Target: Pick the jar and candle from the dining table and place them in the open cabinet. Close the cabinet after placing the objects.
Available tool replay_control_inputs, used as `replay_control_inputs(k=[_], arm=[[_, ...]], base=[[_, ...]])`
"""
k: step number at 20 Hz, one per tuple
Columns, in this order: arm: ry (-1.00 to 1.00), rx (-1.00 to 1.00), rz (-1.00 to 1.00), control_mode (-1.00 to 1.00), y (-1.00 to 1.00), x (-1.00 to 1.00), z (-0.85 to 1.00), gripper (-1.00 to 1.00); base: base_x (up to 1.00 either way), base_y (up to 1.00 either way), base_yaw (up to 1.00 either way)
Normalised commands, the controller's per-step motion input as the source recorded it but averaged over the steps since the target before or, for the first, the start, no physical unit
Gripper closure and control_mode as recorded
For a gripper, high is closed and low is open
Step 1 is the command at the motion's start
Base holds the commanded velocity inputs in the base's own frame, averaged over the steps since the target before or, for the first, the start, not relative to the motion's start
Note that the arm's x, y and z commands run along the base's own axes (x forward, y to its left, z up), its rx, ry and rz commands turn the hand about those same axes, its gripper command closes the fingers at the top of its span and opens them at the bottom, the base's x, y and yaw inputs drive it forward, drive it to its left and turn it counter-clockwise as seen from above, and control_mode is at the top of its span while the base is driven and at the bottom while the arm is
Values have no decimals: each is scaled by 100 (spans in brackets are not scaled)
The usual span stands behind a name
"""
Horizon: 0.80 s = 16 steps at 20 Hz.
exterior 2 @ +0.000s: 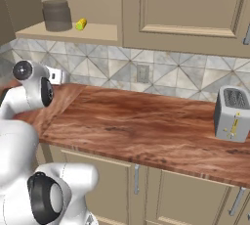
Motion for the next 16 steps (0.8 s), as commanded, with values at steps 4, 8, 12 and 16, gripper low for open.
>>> replay_control_inputs(k=[4,8,12,16], arm=[[27,0,10,-100,-1,-30,-64,-100],[15,-7,11,-100,-7,-40,-64,-100],[5,-27,5,-100,-13,-47,-42,-100],[0,-28,1,-100,-28,-54,-32,-100]], base=[[0,0,0],[0,0,0],[0,0,0],[0,0,0]])
